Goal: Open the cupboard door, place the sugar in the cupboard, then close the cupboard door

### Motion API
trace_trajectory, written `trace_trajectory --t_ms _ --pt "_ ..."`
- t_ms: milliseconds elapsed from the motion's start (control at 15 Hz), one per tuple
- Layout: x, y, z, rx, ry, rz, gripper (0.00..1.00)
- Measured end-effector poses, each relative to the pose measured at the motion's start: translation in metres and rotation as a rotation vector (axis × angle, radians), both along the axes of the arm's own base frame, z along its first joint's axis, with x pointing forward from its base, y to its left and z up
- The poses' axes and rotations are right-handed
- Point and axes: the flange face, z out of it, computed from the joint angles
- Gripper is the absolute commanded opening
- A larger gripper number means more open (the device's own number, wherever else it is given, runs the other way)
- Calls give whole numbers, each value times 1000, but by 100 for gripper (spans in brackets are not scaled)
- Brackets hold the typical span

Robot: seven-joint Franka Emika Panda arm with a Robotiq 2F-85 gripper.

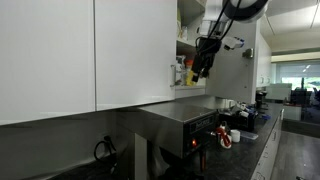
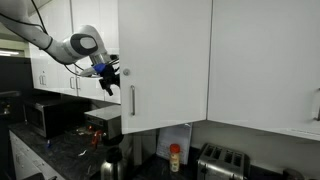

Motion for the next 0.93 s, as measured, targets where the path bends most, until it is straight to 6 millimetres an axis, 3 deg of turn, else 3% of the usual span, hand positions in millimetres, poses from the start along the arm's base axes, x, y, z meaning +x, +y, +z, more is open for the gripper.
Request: trace_trajectory --t_ms 400,933 --pt "-32 13 -1 -44 98 -54 100" --pt "-76 11 17 -58 106 -145 100"
